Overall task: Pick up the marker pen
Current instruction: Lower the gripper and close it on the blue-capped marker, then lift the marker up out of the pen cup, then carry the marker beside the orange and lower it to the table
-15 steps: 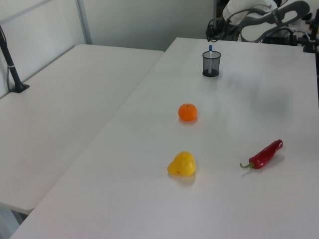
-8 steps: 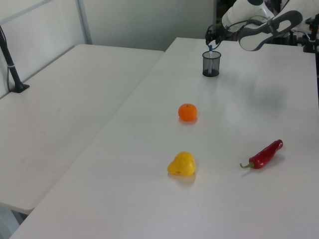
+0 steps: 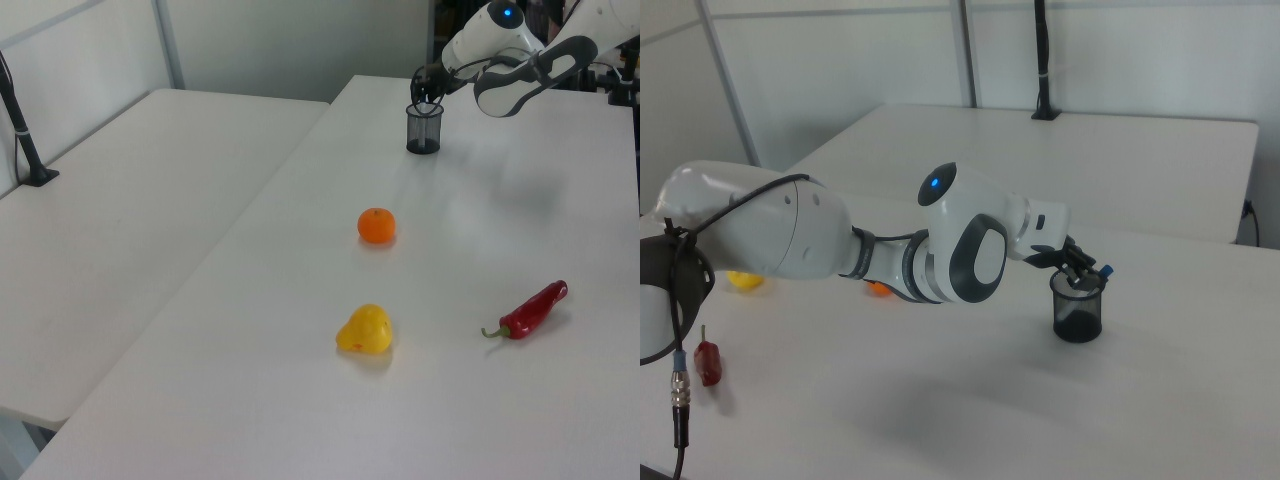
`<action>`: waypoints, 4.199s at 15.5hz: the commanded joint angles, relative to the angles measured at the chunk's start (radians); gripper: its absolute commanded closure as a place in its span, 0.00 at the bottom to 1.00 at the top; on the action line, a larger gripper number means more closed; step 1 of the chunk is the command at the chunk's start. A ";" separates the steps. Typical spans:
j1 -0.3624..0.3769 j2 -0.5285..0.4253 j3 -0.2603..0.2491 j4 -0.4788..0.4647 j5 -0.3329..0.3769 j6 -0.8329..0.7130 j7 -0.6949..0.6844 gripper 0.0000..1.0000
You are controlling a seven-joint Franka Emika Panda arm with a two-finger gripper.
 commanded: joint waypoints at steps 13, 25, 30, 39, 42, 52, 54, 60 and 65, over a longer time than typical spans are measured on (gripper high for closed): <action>0.000 0.030 -0.008 0.038 -0.025 0.021 0.018 0.97; -0.004 -0.125 -0.008 -0.001 -0.019 0.011 0.016 0.97; 0.003 -0.220 -0.005 -0.040 -0.013 -0.003 0.016 0.97; 0.117 -0.397 0.029 -0.114 -0.008 -0.276 0.016 0.97; 0.123 -0.424 0.109 -0.122 -0.008 -0.394 0.017 0.97; 0.127 -0.434 0.351 -0.111 0.068 -0.741 -0.009 0.97; 0.129 -0.432 0.377 -0.111 0.129 -0.807 -0.073 0.97; 0.160 -0.412 0.387 -0.116 0.348 -0.943 -0.498 0.97; 0.181 -0.345 0.387 -0.122 0.354 -0.973 -0.739 0.97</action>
